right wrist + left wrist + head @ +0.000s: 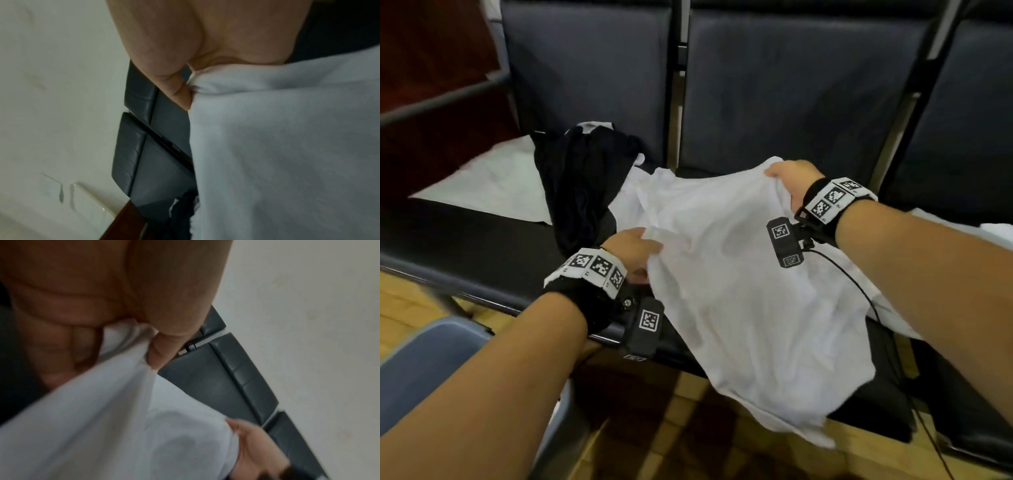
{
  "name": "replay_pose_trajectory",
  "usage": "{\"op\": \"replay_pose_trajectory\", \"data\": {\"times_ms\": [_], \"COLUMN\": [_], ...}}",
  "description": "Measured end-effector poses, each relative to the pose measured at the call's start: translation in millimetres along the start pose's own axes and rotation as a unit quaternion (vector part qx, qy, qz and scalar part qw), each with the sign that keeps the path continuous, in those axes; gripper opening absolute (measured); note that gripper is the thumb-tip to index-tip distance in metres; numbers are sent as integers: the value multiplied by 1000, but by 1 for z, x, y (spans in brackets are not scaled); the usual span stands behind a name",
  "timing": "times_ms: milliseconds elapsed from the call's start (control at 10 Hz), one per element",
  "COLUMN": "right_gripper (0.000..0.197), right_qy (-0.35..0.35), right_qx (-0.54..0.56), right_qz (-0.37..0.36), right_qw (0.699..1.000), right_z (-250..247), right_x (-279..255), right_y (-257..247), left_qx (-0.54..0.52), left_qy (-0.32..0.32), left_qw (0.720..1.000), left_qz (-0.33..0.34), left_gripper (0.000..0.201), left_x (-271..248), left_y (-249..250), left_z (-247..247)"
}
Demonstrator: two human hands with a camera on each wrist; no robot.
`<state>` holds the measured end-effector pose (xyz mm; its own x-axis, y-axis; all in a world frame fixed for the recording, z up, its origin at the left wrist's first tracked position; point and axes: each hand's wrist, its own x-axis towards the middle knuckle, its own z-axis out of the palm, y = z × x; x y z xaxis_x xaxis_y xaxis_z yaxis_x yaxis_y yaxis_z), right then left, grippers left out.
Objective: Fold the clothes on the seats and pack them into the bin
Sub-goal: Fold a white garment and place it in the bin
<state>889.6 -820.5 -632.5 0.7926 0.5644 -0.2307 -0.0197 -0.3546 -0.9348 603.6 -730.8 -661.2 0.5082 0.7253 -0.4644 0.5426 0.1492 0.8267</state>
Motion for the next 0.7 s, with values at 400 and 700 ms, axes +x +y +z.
{"op": "replay_pose_trajectory", "data": {"times_ms": [400, 700], "right_gripper": [34, 20], "right_qy": [47, 90], "right_qx": [132, 212], "right_qz": [-100, -147], "right_qw": [985, 962], "right_z": [-86, -155], "right_x": [-119, -163], "right_y": [-45, -86], "left_qx": [-95, -3], "left_qy": [-20, 118], "left_qw": [991, 978], "left_qz": [91, 174], "left_gripper": [40, 86], "left_x": [-93, -62], "left_y": [97, 137], "left_z": [-33, -87]}}
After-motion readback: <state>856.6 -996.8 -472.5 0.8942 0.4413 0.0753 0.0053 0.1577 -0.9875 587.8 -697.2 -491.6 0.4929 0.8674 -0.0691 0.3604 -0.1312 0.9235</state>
